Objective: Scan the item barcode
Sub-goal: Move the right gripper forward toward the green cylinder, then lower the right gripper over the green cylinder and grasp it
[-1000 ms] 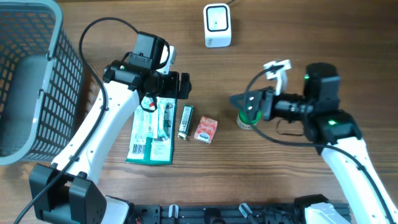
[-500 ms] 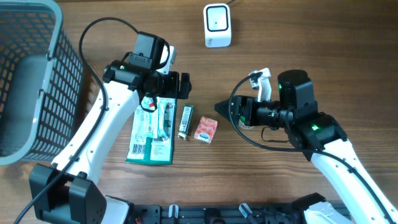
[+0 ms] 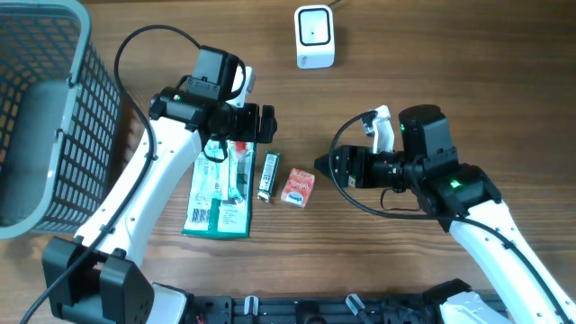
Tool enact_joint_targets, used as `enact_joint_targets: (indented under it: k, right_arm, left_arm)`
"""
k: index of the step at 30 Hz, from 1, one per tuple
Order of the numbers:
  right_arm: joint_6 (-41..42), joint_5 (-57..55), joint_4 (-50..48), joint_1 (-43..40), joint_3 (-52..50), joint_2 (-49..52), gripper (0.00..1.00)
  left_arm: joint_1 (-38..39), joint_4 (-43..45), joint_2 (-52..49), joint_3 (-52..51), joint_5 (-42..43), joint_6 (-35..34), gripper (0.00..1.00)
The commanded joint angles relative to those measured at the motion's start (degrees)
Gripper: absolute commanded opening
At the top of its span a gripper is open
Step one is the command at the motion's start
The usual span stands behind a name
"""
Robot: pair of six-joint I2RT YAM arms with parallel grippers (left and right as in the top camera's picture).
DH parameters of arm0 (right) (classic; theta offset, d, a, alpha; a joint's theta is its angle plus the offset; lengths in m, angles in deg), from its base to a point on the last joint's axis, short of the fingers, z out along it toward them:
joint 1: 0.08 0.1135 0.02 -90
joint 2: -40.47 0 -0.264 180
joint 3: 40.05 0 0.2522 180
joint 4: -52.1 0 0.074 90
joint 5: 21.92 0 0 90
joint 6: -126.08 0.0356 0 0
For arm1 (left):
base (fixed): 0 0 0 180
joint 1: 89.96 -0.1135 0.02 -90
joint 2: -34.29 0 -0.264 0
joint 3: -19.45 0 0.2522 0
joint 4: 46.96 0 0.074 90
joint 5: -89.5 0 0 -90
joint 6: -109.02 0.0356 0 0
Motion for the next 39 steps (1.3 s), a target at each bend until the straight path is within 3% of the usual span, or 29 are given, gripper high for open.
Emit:
enact_joint_targets:
  k: [1,4,8,13,14,15,16,17,21,23,26,31,33,39]
  right_arm:
    - [-1.86,-1.77,-1.46,0.24,1.07,0.37,0.90]
    - [-2.80,-1.81,-0.61,0.24,1.07,0.37,0.91]
    - [-4.22,-4.02,1.07,0.24,1.07,0.37,0.98]
    - [-4.15,-5.03,1.16,0.24,1.07,0.37,0.96]
    - [-4.13,-6.03,1.51,0.24,1.09,0.37,0.93]
    - [-4.15,-7.39,2.05,0.24,1.40,0.37,0.92]
    - [-4.24,-9.68,3.56,0.24,2.51,0.44,0.91]
    - [-4.46,-11.82,5.44,0.24,4.04,0.66,0.90]
    - [-8.37,-22.84,17.59,0.24,15.34,3.19,0.90]
    - [-8.81,-28.35,24.22,0.24,22.32,5.97,0.90]
    - [-8.59,-32.94,32.94,0.24,30.69,11.32,0.91]
    - [-5.27,-33.20,40.74,0.24,33.68,19.37,0.95]
    - [-5.27,-34.03,42.12,0.24,33.68,22.08,1.00]
    - [-5.25,-33.92,41.88,0.20,33.66,28.55,1.00]
  left_arm:
    - [-0.24,0.15,-0.20,0.50,0.87,0.07,1.00]
    - [-0.24,0.92,-0.20,0.50,0.66,-0.22,1.00]
    - [-0.17,9.07,-0.20,0.50,1.40,-0.15,1.00]
    - [0.28,12.35,-0.35,0.50,2.62,-3.41,1.00]
    - [0.26,11.65,-0.35,0.50,2.60,-4.31,0.96]
    - [0.26,10.69,-0.35,0.50,2.38,-4.24,0.67]
    - [0.26,9.25,-0.35,0.48,-0.44,-4.26,0.72]
    - [0.13,8.22,-0.39,0.46,-4.37,-4.33,1.00]
    - [-1.86,3.65,-0.39,0.46,-20.11,-11.39,0.96]
    - [-3.76,1.09,-0.39,0.46,-23.85,-15.82,1.00]
    - [-7.41,-2.29,-0.39,0.46,-24.65,-21.16,1.00]
    - [-13.55,-4.22,-0.39,-0.33,-24.63,-23.91,1.00]
    - [-15.47,-4.57,-0.39,-0.87,-24.63,-23.76,1.00]
    - [-18.71,-5.95,-0.39,-1.55,-24.63,-23.78,1.00]
